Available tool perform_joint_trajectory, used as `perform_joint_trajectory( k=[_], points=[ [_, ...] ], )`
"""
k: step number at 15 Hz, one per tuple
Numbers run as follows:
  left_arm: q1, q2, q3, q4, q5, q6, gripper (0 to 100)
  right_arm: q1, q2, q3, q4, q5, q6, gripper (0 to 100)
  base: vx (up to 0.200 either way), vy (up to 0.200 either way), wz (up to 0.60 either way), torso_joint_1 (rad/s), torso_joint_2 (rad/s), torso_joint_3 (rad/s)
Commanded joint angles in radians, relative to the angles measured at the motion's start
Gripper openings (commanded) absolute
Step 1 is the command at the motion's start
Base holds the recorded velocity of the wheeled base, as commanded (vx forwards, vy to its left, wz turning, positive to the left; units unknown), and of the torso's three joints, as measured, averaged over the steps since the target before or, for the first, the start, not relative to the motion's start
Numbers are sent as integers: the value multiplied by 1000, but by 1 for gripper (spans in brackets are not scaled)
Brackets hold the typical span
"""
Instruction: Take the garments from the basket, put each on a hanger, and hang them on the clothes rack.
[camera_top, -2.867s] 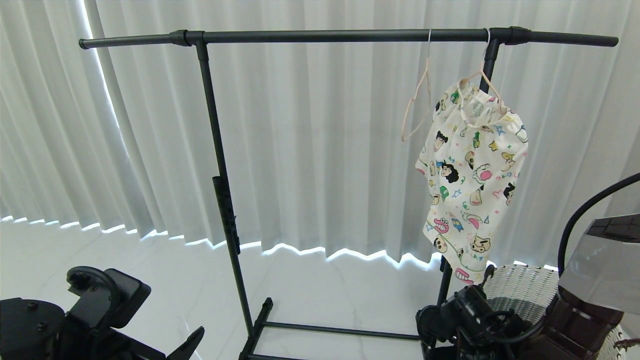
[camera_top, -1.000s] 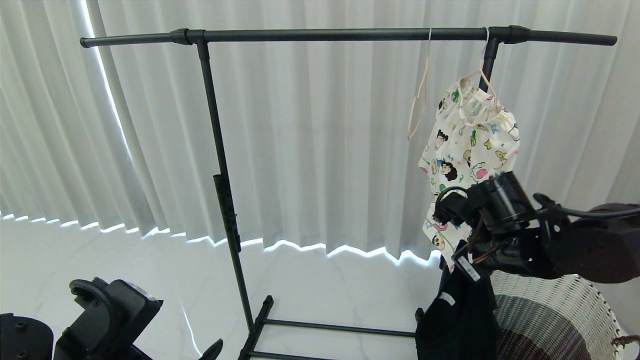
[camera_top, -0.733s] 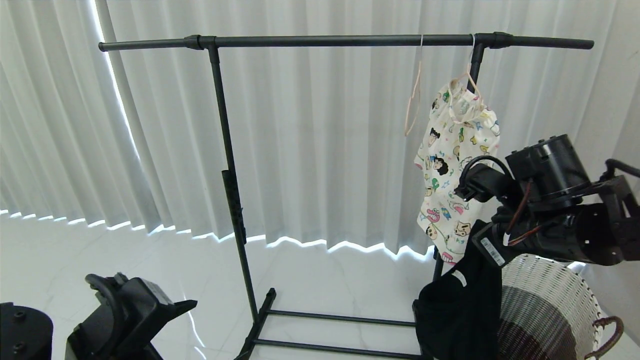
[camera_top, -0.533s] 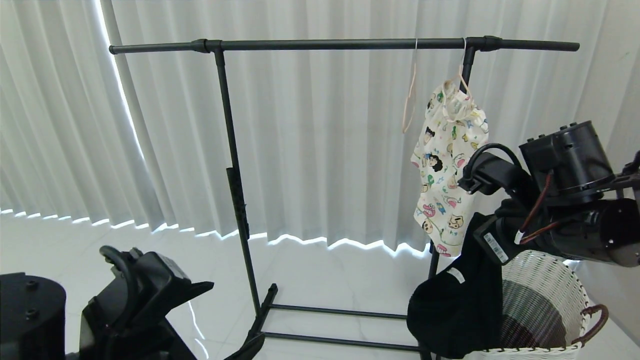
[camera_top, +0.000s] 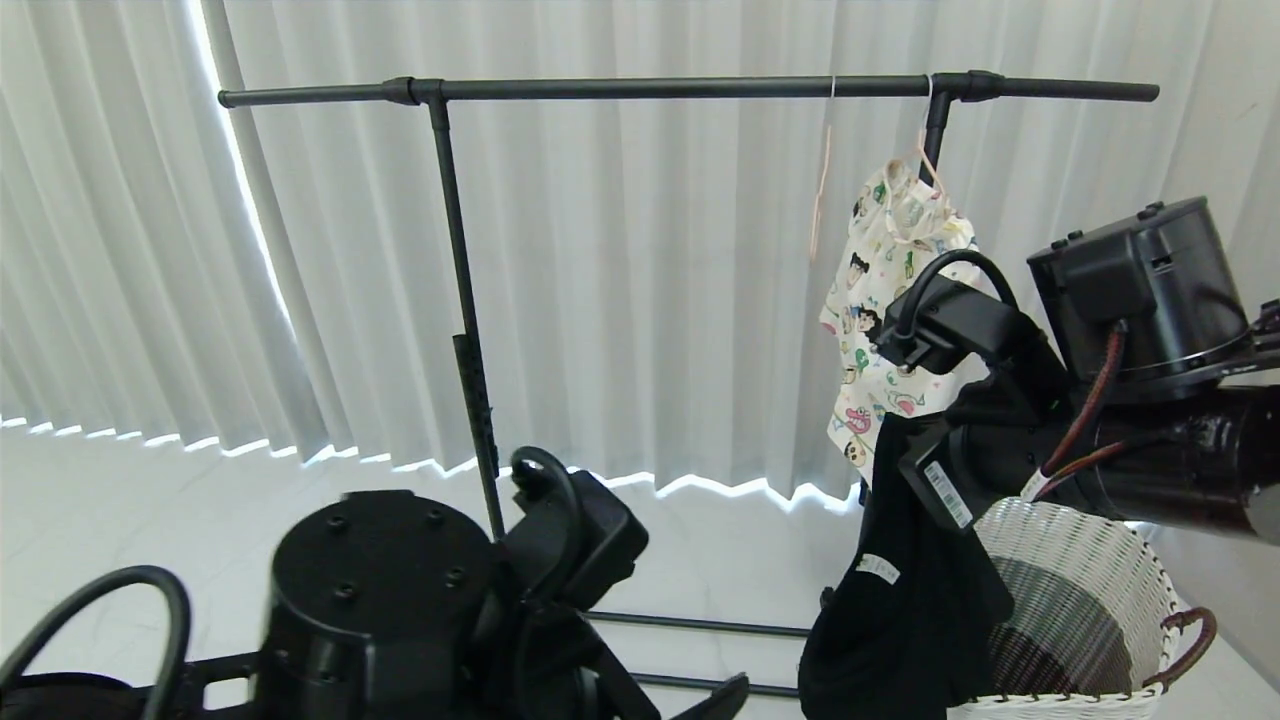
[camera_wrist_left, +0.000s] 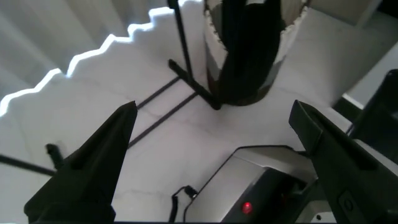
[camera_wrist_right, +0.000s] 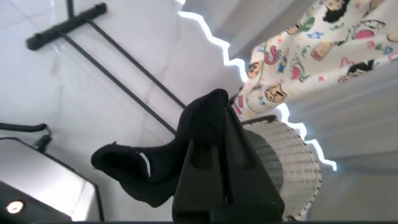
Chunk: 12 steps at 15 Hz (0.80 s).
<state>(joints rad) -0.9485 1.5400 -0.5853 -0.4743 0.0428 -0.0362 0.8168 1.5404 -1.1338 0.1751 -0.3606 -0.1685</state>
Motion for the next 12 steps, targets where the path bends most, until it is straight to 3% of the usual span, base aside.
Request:
perform_joint_trajectory(
  k=[1,7,8,12],
  points=[
    [-26,121,-36,-23,-23,-2,100,44,-2,-3,0,5,9,0,0,0,0,0,0,0],
    [5,253,-80,-89,-46,-16,100,127,-8,-46,1,8,15,0,0,0,0,0,0,0],
    [50,293,-74,-150,-46,-18,100,147,-10,-53,3,6,15,0,0,0,0,0,0,0],
    [88,315,-47,-162,-50,-31,100,189,-10,-72,3,6,17,0,0,0,0,0,0,0]
  ],
)
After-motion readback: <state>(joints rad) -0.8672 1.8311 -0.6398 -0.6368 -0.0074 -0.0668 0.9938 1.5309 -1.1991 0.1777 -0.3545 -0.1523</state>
